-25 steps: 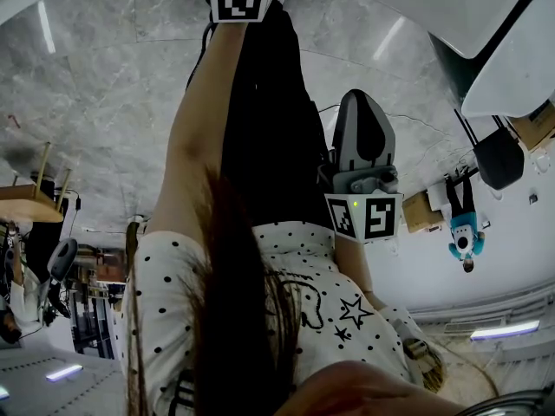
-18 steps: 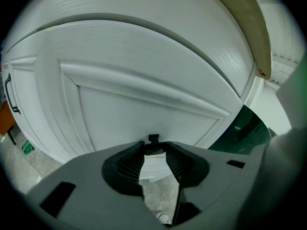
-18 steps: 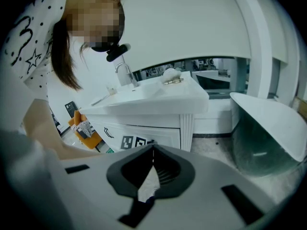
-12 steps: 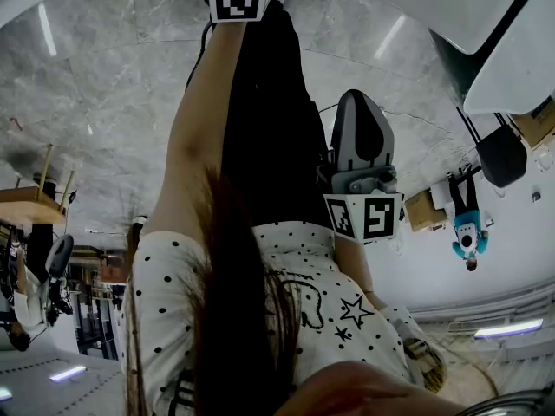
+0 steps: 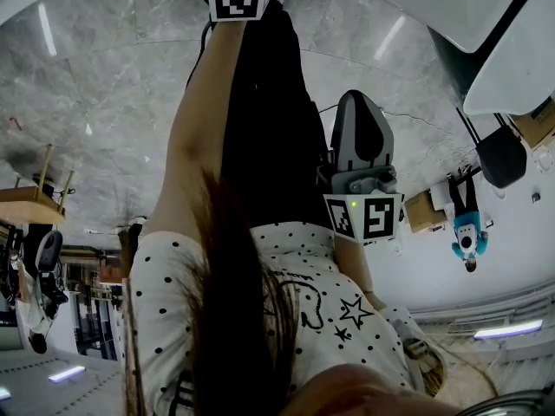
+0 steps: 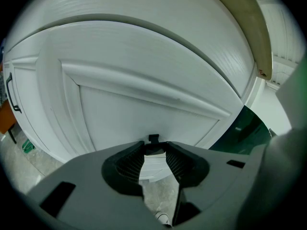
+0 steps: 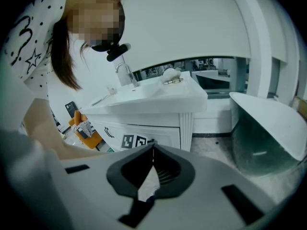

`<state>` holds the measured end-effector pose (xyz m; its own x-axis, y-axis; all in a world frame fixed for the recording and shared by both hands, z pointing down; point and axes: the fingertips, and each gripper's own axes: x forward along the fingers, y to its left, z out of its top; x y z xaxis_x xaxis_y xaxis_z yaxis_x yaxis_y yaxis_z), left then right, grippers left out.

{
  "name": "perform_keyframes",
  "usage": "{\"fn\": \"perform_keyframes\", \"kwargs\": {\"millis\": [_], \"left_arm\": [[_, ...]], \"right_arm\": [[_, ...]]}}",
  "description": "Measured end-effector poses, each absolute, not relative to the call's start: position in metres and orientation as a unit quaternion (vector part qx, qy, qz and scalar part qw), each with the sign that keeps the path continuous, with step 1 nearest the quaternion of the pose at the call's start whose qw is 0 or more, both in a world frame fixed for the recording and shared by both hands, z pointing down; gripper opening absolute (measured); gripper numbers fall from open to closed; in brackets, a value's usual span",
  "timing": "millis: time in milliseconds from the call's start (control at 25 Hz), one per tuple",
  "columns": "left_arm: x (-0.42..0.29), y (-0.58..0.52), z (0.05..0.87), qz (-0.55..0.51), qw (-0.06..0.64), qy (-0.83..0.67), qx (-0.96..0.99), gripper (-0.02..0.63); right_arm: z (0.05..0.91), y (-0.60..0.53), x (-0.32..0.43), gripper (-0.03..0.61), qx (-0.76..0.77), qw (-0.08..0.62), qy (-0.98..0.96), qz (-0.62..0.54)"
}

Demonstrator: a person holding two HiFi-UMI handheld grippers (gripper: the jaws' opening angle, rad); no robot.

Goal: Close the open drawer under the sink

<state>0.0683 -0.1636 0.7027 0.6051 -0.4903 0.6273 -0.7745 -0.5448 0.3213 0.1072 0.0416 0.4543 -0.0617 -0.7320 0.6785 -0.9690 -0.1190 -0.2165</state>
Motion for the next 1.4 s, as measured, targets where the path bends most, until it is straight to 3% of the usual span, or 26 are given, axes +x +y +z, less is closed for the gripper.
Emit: {"fn": "perform_keyframes", "kwargs": {"millis": [280, 520, 600, 760, 960, 1400], "left_arm": [[0.064, -0.153, 0.712, 0.248, 0.320, -0.377, 0.833, 0.141], [0.051, -0.155, 0.674, 0.225, 0.293, -0.406, 0.836, 0.125], [0.045, -0.154, 0.660, 0.218, 0.275, -0.413, 0.841, 0.077], [0.039, -0.158, 0.634, 0.217, 0.240, -0.420, 0.848, 0.037], [0.034, -0.154, 0.613, 0.209, 0.244, -0.429, 0.844, 0.009], [0.030, -0.136, 0.568, 0.194, 0.247, -0.448, 0.837, 0.005]], "right_arm": [[0.454, 0.039, 0.102, 0.012, 0.664, 0.165, -0.647, 0.338], [0.443, 0.034, 0.107, 0.012, 0.664, 0.155, -0.653, 0.330], [0.440, 0.033, 0.108, 0.012, 0.664, 0.153, -0.654, 0.329], [0.434, 0.030, 0.113, 0.012, 0.665, 0.145, -0.658, 0.322], [0.424, 0.026, 0.114, 0.012, 0.658, 0.138, -0.672, 0.311], [0.411, 0.034, 0.128, 0.012, 0.646, 0.143, -0.693, 0.286]]}}
